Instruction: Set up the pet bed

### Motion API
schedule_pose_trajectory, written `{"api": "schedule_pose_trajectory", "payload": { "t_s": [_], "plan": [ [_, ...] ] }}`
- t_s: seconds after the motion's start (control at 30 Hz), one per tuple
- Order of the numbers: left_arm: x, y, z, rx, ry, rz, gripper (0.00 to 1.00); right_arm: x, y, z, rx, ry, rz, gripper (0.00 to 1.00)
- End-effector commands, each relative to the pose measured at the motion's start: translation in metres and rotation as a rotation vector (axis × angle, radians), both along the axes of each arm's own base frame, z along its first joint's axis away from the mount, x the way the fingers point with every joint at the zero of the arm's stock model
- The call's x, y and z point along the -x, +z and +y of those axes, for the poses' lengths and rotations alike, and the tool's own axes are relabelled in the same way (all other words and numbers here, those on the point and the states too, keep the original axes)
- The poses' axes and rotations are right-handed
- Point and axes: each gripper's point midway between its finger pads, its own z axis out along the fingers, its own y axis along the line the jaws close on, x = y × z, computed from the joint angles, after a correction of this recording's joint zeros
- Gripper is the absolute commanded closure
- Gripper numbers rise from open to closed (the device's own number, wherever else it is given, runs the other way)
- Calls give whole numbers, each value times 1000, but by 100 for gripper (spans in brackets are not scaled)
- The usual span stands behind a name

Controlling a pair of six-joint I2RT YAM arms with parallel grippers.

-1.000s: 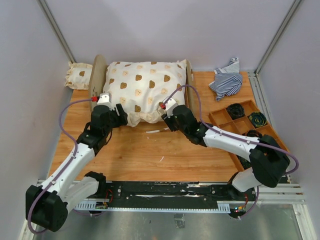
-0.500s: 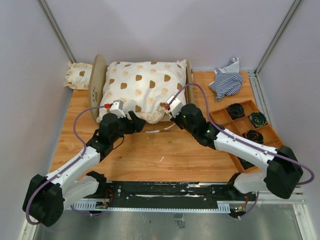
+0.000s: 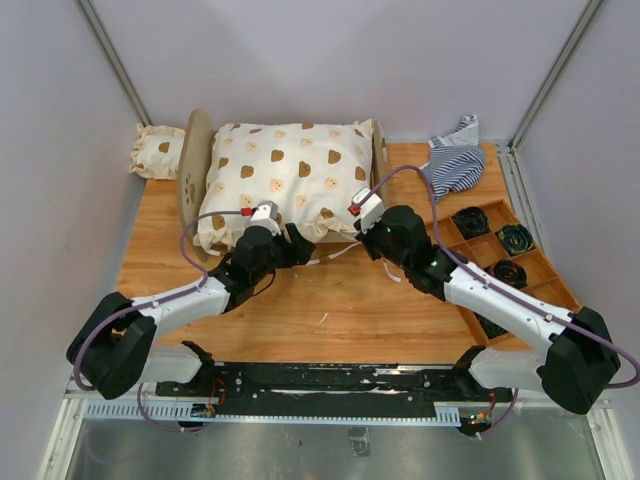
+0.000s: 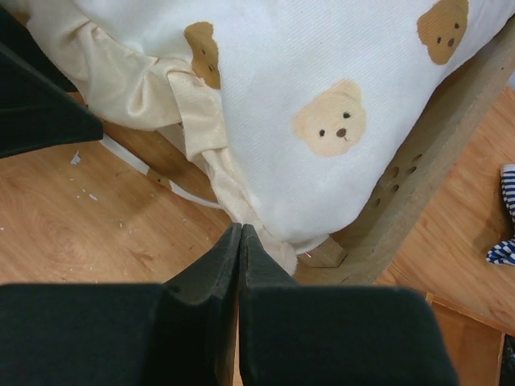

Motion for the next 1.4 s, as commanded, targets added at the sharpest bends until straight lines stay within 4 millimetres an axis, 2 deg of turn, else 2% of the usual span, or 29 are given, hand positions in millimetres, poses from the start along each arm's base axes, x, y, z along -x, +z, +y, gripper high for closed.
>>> {"api": "schedule_pose_trajectory", "payload": {
  "t_s": [0.0,0.07,0.1,0.13,0.17,0.33,0.43,0.67,0.77,0.8,0.83,0.9,0.93,1.0,1.13,1.23,1.27,1.37],
  "plan": [
    [-29,24,0,-25,97,-102,38,0,1,-4,-38,-14,13,100],
    [-32,17,11,-101,134,-92,56,-5,-1,-11,-39,-46,13,100],
    [-33,19,16,-143,145,-97,78,-6,0,-15,-49,-45,22,100],
    [-31,19,21,-176,145,-95,93,-7,2,-18,-62,-54,24,100],
    [-27,21,26,-195,148,-96,99,-8,5,-22,-75,-64,21,100],
    [-3,27,37,-223,76,-104,100,-9,9,-31,-102,-76,21,100],
    [4,25,44,-254,45,-76,100,-11,6,-35,-103,-91,28,100],
    [5,19,58,-353,-66,-25,100,-17,18,-52,-140,-129,16,100],
    [0,37,59,-347,-55,-46,100,-18,24,-54,-151,-121,4,100],
    [-3,48,55,-314,-49,-70,99,-19,25,-53,-154,-114,4,100],
    [-4,59,49,-269,-56,-96,89,-18,26,-50,-157,-92,7,100],
    [-2,74,36,-187,-94,-131,61,-6,30,-30,-185,29,25,97],
    [-2,77,33,-165,-100,-132,48,2,29,-21,-185,77,24,89],
    [1,79,31,-143,-104,-125,47,18,26,-2,-136,169,-44,80],
    [14,73,32,-87,-104,-111,46,34,8,18,-42,313,-143,74],
    [24,62,29,-61,-130,-90,44,54,-15,38,47,540,-249,68],
    [25,57,28,-58,-137,-85,42,53,-21,40,93,552,-293,63],
    [27,44,29,-51,-136,-78,38,27,-28,33,180,434,-358,54]
  ]
}}
